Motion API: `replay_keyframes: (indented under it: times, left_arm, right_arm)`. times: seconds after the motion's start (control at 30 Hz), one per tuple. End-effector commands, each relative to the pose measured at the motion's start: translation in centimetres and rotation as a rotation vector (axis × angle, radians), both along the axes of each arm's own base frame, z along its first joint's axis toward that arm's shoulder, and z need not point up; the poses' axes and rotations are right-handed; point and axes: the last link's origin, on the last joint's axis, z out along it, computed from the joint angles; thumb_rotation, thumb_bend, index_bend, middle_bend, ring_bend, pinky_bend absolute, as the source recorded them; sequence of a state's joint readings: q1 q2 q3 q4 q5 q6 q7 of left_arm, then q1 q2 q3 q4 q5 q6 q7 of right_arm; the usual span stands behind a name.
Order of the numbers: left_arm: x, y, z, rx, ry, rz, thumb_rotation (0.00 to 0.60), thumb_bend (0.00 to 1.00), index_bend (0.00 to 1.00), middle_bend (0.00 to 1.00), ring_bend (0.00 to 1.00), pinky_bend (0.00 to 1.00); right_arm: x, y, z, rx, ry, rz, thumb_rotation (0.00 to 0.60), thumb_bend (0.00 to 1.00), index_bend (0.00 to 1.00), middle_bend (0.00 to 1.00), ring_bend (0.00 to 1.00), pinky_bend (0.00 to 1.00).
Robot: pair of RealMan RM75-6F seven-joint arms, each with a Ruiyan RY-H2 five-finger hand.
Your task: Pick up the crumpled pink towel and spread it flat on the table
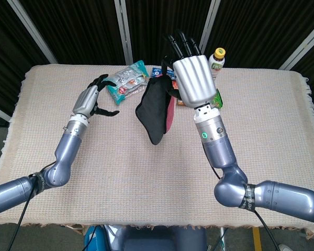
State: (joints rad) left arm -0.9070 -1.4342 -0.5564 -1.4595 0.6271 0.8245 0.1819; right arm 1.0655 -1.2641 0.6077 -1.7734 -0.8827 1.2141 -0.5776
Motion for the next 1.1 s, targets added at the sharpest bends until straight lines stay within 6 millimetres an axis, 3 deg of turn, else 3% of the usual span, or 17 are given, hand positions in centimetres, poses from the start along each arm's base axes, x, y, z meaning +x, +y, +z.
replay_keyframes:
  times: [0.03,0.23,0.93,1.1]
  left_arm:
    - [1.8,0.4,0.3,-0.01,0.038,-0.033,0.6,0.12,0.26,0.02,0.0,0.03]
    - [3.6,0.4,0.2,-0.053,0.026,-0.049,0.6,0.12,0.3,0.02,0.0,0.03]
    - [6.3,0.4,-1.6,-0.189,0.04,-0.049,0.6,0.12,0.28,0.0,0.0,0.03]
    - [6.6,0.5,-2.1,-0.205,0.041,-0.041,0.6,0.17,0.31,0.0,0.0,0.03]
  right_arm:
    - [0.0,0.0,0.0,0.0,0.001,-0.002,0.6,0.39,0.62,0.17,0.07,0.16]
    - [0.1,0.0,-0.2,0.008,0.0,-0.005,0.6,0.39,0.62,0.17,0.07,0.16]
    - [0.2,0.3,-0.5,0.009,0.0,-0.01,0.6,0.39,0.62,0.17,0.07,0.16]
    - [0.1,0.3,-0.3,0.008,-0.006,-0.015,0.6,0.39,0.62,0.17,0.07,0.16]
